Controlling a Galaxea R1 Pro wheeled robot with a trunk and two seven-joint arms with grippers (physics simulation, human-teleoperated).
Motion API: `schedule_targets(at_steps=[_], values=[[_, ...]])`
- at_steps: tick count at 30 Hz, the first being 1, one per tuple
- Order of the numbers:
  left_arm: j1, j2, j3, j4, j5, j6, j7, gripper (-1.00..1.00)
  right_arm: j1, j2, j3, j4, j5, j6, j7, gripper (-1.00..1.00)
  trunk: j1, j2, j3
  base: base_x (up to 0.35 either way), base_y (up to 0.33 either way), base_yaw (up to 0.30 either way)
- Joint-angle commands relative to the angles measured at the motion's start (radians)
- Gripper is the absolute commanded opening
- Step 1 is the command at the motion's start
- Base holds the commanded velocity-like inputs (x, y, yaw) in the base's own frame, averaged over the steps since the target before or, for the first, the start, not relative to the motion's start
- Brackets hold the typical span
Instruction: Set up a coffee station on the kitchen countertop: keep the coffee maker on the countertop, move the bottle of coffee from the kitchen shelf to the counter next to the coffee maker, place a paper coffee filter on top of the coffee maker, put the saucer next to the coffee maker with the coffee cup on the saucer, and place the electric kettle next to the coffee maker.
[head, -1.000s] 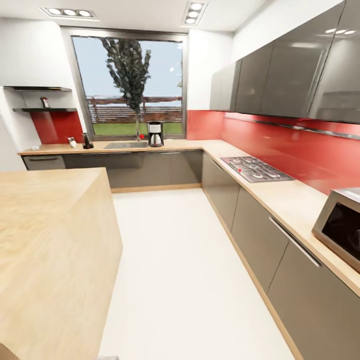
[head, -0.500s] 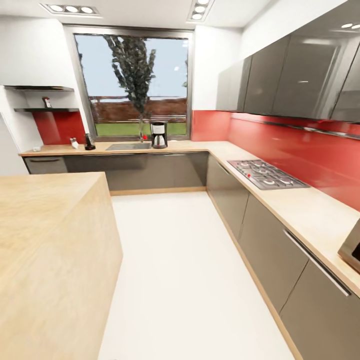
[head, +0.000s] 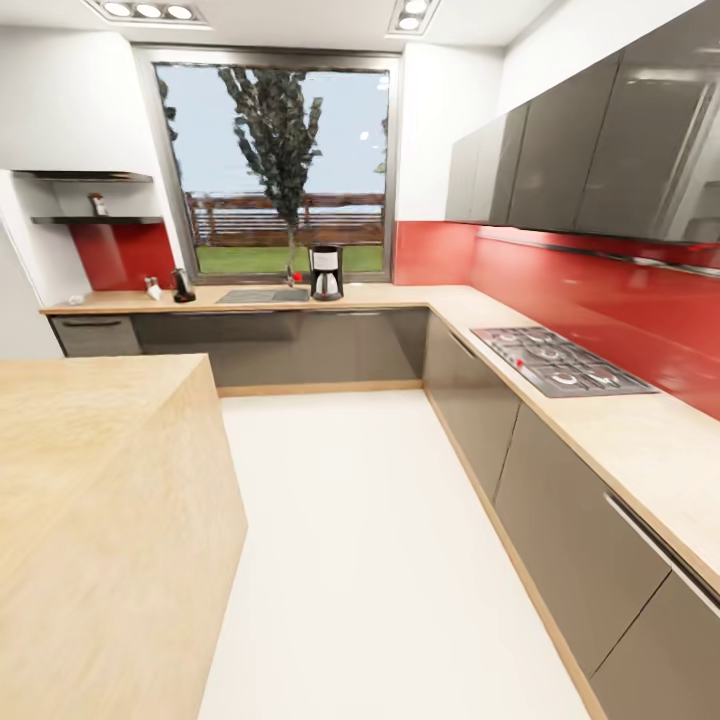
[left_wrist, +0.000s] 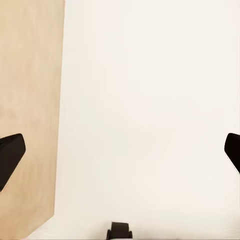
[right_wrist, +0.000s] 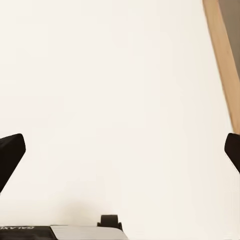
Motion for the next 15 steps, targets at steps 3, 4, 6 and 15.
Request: schedule_targets(at_steps=[3, 4, 6, 15], values=[[-0.001, 0.0, 0.004, 0.001, 0.0, -0.003, -0.001, 1.0, -0.001, -0.002, -0.002, -0.004, 0.0, -0.003, 0.002, 1.0, 0.001, -0.002, -0.002, 0.336, 0.0, 0.0], [-0.001, 0.0, 0.004, 0.001, -0.001, -0.003, -0.001, 1.0, -0.001, -0.003, -0.003, -0.006, 0.0, -0.003, 0.003, 1.0, 0.001, -0.002, -0.002, 0.336, 0.0, 0.0], [-0.001, 0.0, 0.004, 0.001, -0.001, -0.003, -0.001, 1.0, -0.001, -0.004, -0.003, -0.007, 0.0, -0.002, 0.004, 1.0, 0.001, -0.002, -0.002, 0.336, 0.0, 0.0], [-0.001, 0.0, 0.004, 0.001, -0.001, -0.003, -0.001, 1.0, 0.0, -0.003, -0.004, -0.003, 0.0, -0.003, -0.001, 1.0, 0.001, -0.002, -0.002, 0.337, 0.0, 0.0]])
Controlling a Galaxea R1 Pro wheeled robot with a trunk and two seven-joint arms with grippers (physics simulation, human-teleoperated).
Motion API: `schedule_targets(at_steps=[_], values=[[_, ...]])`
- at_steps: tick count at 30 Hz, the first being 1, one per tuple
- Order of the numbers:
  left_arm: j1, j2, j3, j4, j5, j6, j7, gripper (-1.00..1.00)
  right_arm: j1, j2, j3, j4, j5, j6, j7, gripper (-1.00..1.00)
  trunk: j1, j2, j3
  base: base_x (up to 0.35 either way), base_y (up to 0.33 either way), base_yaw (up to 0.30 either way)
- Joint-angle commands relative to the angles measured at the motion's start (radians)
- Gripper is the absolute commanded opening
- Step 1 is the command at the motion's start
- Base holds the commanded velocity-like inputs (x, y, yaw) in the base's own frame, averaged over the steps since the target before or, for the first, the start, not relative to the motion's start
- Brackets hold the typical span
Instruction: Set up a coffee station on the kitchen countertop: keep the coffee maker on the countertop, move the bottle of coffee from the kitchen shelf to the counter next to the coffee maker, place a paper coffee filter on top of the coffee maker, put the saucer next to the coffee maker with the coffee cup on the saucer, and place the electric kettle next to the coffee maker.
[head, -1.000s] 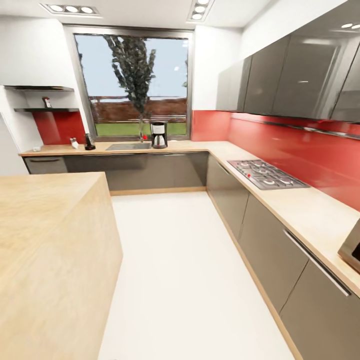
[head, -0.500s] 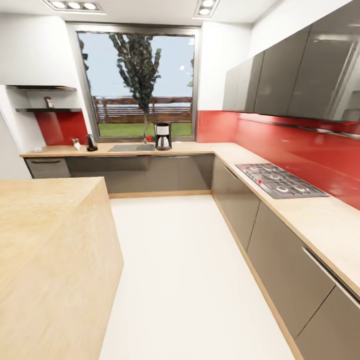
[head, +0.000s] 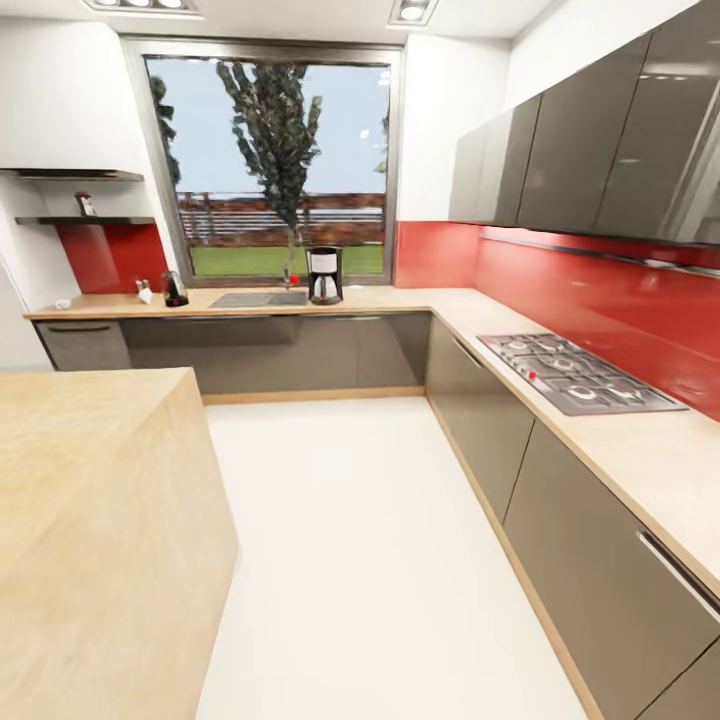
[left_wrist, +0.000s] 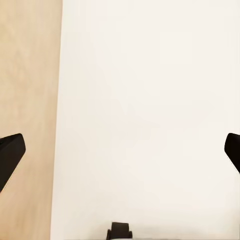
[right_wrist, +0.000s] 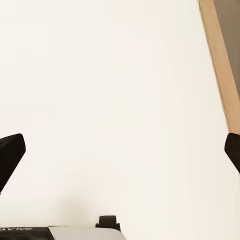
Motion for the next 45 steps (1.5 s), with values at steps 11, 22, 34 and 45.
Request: schedule_targets(at_steps=[11, 22, 34, 45], values=[[-0.001, -0.001, 0.004, 0.001, 0.0, -0.003, -0.001, 1.0, -0.001, 0.0, -0.001, 0.002, 0.0, -0.003, -0.001, 1.0, 0.001, -0.002, -0.002, 0.337, 0.0, 0.0], [-0.001, -0.001, 0.004, 0.001, 0.0, -0.003, -0.001, 1.0, -0.001, 0.0, -0.001, 0.004, 0.001, -0.004, -0.001, 1.0, 0.001, -0.002, -0.002, 0.337, 0.0, 0.072], [-0.001, 0.0, 0.004, 0.001, 0.001, -0.003, -0.001, 1.0, -0.001, 0.0, -0.001, 0.004, 0.001, -0.003, -0.001, 1.0, 0.001, -0.002, -0.002, 0.337, 0.0, 0.002], [-0.001, 0.0, 0.004, 0.001, 0.001, -0.003, -0.001, 1.0, 0.0, 0.0, -0.001, 0.004, 0.001, -0.003, -0.001, 1.0, 0.001, -0.002, -0.002, 0.337, 0.0, 0.0]])
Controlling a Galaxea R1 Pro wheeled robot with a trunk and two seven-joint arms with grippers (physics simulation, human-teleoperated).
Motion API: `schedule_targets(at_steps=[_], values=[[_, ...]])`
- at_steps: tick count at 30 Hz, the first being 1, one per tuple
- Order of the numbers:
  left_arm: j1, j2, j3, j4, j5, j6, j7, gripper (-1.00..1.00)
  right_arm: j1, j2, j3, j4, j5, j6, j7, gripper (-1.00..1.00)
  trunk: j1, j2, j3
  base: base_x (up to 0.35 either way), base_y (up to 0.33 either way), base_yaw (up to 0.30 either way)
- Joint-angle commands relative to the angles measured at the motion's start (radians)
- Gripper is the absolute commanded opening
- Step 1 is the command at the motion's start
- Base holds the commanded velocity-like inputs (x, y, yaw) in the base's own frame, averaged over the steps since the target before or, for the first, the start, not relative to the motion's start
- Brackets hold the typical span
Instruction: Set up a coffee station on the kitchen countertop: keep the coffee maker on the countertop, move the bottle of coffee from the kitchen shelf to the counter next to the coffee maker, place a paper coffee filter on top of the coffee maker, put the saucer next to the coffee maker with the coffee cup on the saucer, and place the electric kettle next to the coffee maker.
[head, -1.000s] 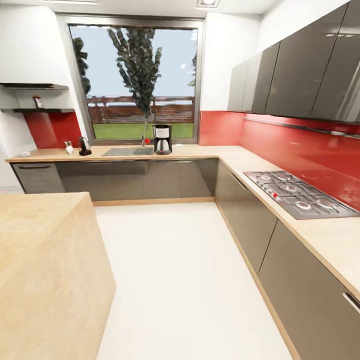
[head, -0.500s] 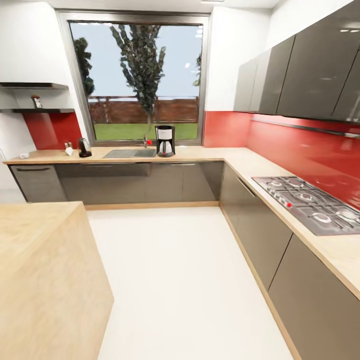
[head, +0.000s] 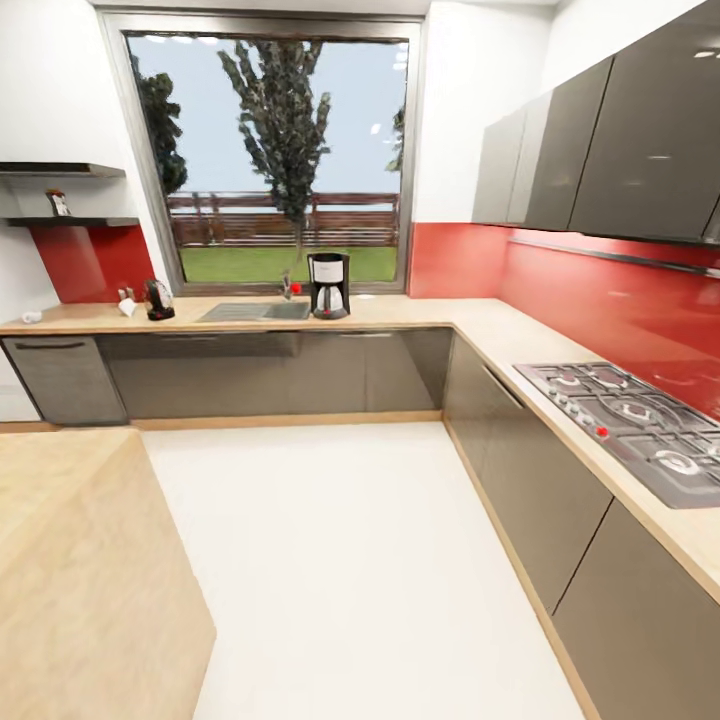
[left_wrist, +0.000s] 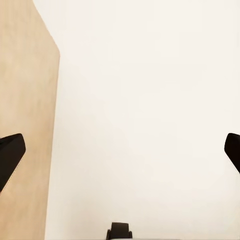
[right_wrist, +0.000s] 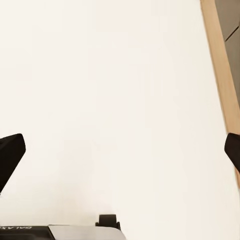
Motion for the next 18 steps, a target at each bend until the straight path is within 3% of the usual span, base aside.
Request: schedule_targets(at_steps=[1, 18], values=[[-0.001, 0.0, 0.004, 0.001, -0.001, -0.003, -0.001, 1.0, 0.0, 0.0, -0.001, 0.0, 0.0, -0.002, 0.0, 1.0, 0.001, -0.002, -0.002, 0.337, 0.0, 0.0], [-0.001, 0.0, 0.004, 0.001, -0.001, -0.003, -0.001, 1.0, -0.001, 0.001, -0.001, 0.0, 0.0, -0.002, 0.0, 1.0, 0.001, -0.002, -0.002, 0.337, 0.0, 0.0]])
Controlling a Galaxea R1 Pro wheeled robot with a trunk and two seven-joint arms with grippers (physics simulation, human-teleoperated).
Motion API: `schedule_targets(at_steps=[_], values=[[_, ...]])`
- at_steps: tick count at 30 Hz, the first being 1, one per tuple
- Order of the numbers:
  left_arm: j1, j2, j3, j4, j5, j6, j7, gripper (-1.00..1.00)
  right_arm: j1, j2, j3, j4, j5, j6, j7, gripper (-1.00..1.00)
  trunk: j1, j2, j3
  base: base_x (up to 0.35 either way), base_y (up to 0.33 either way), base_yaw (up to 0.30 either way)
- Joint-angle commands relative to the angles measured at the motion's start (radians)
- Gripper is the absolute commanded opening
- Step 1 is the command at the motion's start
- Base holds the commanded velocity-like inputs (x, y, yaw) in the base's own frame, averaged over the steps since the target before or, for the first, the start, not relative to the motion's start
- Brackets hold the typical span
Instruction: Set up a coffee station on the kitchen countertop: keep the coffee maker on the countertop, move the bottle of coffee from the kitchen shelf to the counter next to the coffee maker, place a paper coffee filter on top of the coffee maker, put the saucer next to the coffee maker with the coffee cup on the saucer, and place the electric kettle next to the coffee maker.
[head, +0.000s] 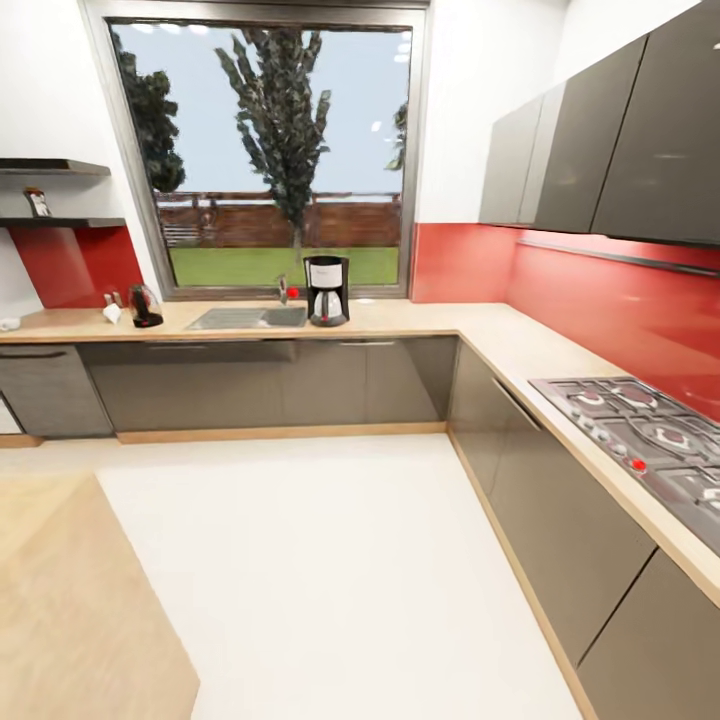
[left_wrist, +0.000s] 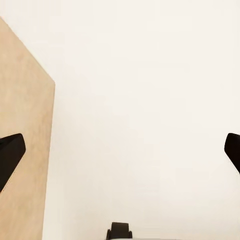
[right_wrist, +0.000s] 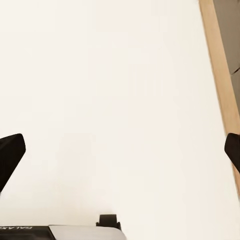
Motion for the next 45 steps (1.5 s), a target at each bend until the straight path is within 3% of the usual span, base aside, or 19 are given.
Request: schedule_targets(at_steps=[1, 45], values=[[-0.001, 0.0, 0.004, 0.001, -0.001, -0.003, -0.001, 1.0, -0.001, 0.0, -0.001, 0.0, 0.0, -0.002, 0.0, 1.0, 0.001, -0.002, -0.002, 0.337, 0.0, 0.0], [-0.001, 0.0, 0.004, 0.001, -0.001, -0.003, -0.001, 1.0, 0.0, 0.0, -0.001, 0.0, 0.0, -0.002, 0.0, 1.0, 0.001, -0.002, -0.002, 0.337, 0.0, 0.0]])
